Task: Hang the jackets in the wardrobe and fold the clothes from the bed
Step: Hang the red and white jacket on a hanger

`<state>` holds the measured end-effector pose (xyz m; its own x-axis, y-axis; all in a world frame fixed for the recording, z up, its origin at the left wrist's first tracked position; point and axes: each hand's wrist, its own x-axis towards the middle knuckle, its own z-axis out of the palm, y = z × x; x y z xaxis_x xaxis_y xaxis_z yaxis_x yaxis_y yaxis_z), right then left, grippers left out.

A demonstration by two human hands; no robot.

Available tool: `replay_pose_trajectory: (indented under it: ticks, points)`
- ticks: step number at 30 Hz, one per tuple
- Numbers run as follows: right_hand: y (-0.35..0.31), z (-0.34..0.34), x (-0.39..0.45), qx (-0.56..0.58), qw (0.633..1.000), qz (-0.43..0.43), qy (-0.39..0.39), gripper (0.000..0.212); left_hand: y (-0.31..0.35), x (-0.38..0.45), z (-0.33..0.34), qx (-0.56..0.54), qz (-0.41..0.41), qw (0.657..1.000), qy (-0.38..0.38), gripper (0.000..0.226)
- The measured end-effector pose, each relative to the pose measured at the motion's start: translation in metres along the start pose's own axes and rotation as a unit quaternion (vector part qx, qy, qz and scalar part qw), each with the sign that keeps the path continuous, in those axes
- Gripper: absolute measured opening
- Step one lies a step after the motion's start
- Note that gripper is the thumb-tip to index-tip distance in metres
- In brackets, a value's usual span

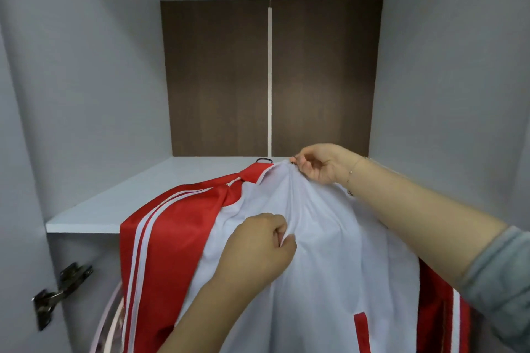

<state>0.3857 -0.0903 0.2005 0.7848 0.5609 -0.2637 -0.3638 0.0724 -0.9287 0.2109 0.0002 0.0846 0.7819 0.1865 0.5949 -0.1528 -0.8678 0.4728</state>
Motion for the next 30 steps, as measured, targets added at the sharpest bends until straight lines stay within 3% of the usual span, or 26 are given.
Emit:
replay_pose_trajectory:
  ticks: [4, 8, 13, 18, 22, 27, 30]
  points:
    - [0.003, 0.000, 0.018, -0.009, 1.000, 0.010, 0.004, 0.026, 0.002, 0.011, -0.012, 0.081, 0.013, 0.997, -0.002, 0.029]
    - [0.006, -0.006, 0.027, 0.006, 1.000, 0.015, -0.019, 0.028, 0.010, 0.050, -0.021, 0.063, -0.048, 0.996, 0.027, 0.041]
    - [0.000, -0.016, 0.030, -0.013, 0.997, 0.059, -0.056, 0.028, -0.002, 0.086, -0.005, 0.112, -0.120, 0.979, -0.124, 0.042]
    - [-0.011, -0.013, 0.045, 0.026, 0.992, 0.099, -0.080, 0.031, -0.013, 0.082, 0.000, 0.048, -0.108, 0.988, -0.104, 0.051]
    - [-0.026, -0.009, 0.063, 0.091, 0.995, 0.039, -0.016, 0.026, -0.014, 0.073, -0.004, 0.017, -0.087, 0.989, -0.117, 0.052]
    - [-0.037, -0.007, 0.083, -0.123, 0.992, 0.023, -0.013, 0.020, -0.014, 0.071, -0.005, 0.020, -0.099, 0.988, -0.113, 0.050]
    - [-0.037, -0.007, 0.098, -0.395, 0.918, -0.027, 0.026, 0.021, -0.014, 0.073, -0.004, 0.015, -0.112, 0.987, -0.113, 0.048]
